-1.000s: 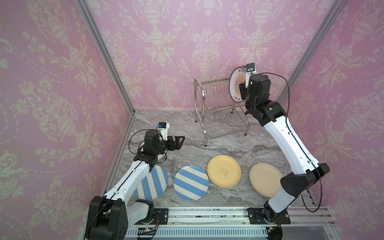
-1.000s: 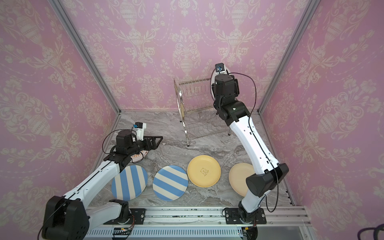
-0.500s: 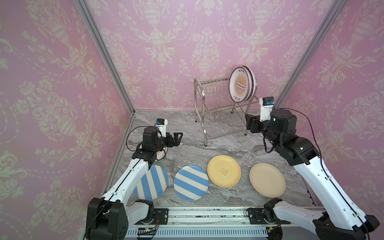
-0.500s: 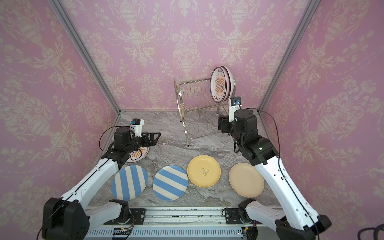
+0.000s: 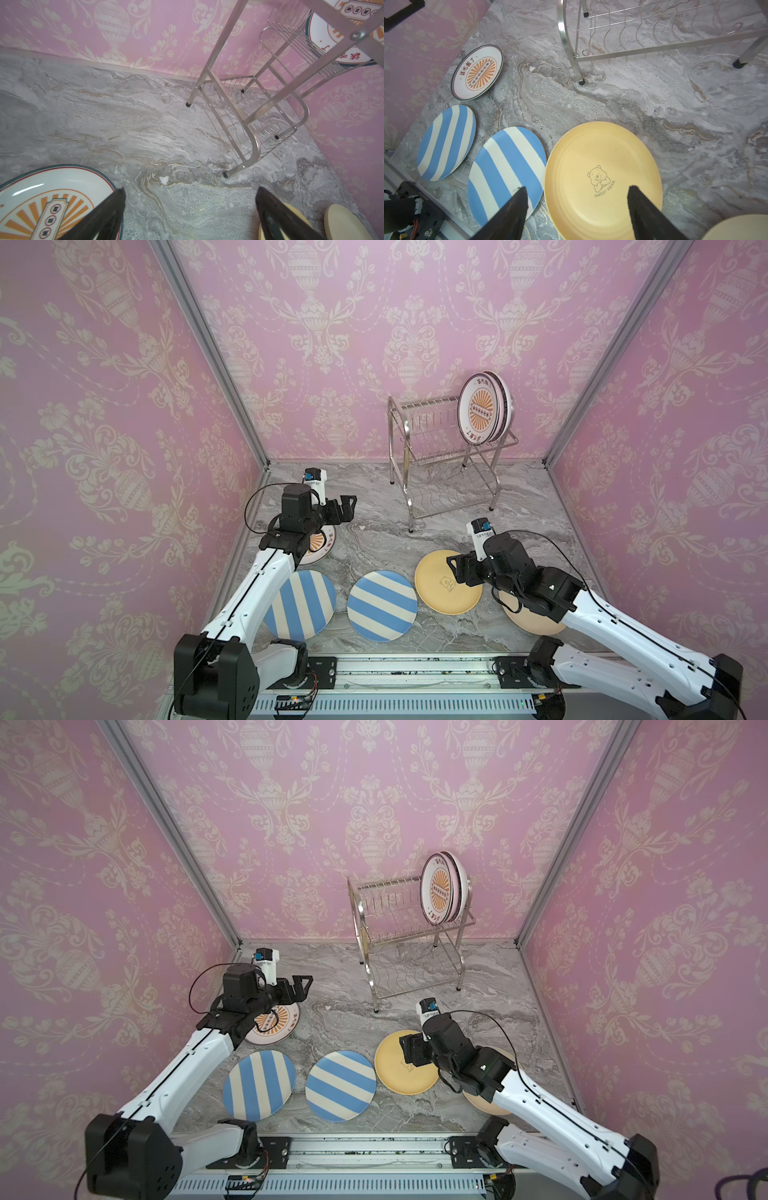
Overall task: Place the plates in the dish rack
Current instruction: 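Grasp the small sunburst plate with the left gripper while right gripper reaches toward it, then tilt the small plate up with the left gripper while right gripper grasps its edge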
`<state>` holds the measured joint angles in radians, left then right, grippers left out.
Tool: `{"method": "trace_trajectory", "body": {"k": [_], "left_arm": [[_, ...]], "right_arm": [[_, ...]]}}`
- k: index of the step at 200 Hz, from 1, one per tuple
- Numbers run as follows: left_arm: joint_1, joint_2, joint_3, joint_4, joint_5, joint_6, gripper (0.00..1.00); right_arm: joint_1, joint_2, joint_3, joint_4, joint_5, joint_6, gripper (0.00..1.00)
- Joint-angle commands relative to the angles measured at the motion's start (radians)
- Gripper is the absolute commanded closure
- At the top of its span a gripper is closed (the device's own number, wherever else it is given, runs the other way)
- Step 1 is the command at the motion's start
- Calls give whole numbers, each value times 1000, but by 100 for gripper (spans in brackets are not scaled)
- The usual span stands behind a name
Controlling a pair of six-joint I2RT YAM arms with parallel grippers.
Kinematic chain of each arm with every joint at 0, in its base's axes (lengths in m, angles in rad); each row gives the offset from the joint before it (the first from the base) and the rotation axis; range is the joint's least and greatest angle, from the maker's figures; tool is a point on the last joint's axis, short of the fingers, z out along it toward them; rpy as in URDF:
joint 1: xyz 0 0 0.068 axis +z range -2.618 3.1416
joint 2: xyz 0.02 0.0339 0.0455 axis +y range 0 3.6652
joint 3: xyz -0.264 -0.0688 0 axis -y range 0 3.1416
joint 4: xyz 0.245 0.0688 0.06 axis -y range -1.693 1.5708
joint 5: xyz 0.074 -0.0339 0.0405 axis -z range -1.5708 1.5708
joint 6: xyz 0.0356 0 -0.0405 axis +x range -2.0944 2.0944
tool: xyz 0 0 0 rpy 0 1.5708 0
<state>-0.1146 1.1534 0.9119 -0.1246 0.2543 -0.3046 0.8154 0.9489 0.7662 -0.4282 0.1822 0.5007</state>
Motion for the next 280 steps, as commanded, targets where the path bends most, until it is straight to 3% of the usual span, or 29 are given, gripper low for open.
{"method": "trace_trajectory", "body": {"k": [1,19,39,55,89,132,170,189,220,280], "left_arm": [[51,-59,11,-90,-125,25,1],[123,-69,8,-101,-103,-2,1],[214,-38,-6,-98,-125,-6,1],[311,40,4,-111,-74,-18,1],[461,178,-5,-3,118,-128,1],[481,225,-36,36,6,-51,1],[517,295,-28,20,25,-13,1],[520,312,-42,53,10,-16,1],[520,377,-39,85,28,-12,1],[522,426,-34,104,-34,3,1]], "right_arm": [[121,143,25,175,68,50,22],[208,313,120,201,114,9,21],[237,480,196,340,27,13,21],[241,599,264,436,-85,35,20],[257,850,521,350,-152,13,20],[237,1100,741,336,-298,66,20],[217,1212,832,413,-324,157,22],[203,1226,787,520,-297,229,22],[152,1263,676,807,-350,407,27],[121,1332,750,774,-372,403,30]]}}
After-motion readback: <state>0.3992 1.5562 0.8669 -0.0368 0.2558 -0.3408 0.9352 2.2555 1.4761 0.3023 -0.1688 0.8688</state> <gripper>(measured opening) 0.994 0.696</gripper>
